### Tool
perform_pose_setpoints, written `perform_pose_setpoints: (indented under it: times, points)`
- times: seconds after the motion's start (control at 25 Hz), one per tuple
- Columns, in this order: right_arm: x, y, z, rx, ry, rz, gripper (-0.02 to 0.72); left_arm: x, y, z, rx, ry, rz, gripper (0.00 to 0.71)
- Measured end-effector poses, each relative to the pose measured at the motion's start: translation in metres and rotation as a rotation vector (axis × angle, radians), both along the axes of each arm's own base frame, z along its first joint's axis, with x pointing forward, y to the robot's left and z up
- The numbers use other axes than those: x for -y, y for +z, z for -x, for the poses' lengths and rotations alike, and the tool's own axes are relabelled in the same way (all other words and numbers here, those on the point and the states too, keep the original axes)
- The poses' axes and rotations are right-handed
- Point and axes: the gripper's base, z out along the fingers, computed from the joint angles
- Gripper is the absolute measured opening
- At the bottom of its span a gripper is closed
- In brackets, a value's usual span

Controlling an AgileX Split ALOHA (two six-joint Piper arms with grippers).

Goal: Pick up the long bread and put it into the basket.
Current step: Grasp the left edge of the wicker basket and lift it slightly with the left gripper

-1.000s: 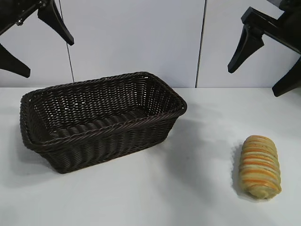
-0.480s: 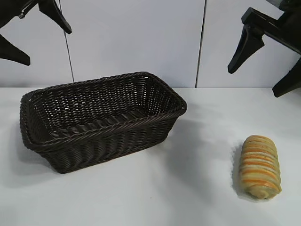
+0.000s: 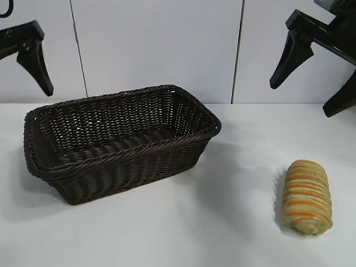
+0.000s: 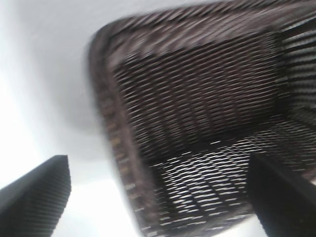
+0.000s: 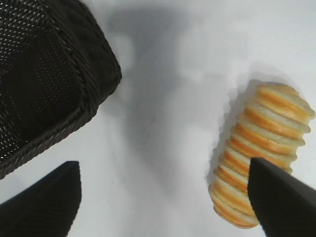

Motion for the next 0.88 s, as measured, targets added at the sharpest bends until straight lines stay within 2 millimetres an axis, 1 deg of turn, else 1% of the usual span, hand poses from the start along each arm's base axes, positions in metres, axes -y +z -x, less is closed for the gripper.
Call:
perform_pose_setpoints:
  times: [0.28,0.4,0.52,0.68,0.76,0.8,0.84,0.88]
  points:
    - [0.0,0.0,0.001,-0.012,0.006,-0.002,0.65,0.001,-0.045,-0.014,-0.08,0.009,-0.03,0.695]
    - [0.0,0.0,0.001,-0.012,0.006,-0.002,0.65,0.002,-0.06,-0.017,-0.11,0.012,-0.038,0.695]
    - [0.0,0.0,0.001,-0.012,0.006,-0.002,0.65,0.002,-0.071,-0.02,-0.117,0.017,-0.043,0.695]
    - [0.0,0.0,0.001,-0.012,0.006,-0.002,0.65,0.002,-0.073,-0.023,-0.101,0.023,-0.044,0.694]
    - [0.0,0.0,0.001,-0.012,0.006,-0.002,0.65,0.002,-0.073,-0.023,-0.095,0.025,-0.043,0.652]
    - [0.0,0.0,0.001,-0.012,0.006,-0.002,0.65,0.002,-0.073,-0.024,-0.094,0.026,-0.043,0.605]
    - [0.0,0.0,0.001,-0.012,0.006,-0.002,0.65,0.002,-0.073,-0.024,-0.092,0.027,-0.042,0.541]
    - [0.0,0.0,0.001,-0.012,0.006,-0.002,0.65,0.002,-0.073,-0.024,-0.091,0.028,-0.042,0.462]
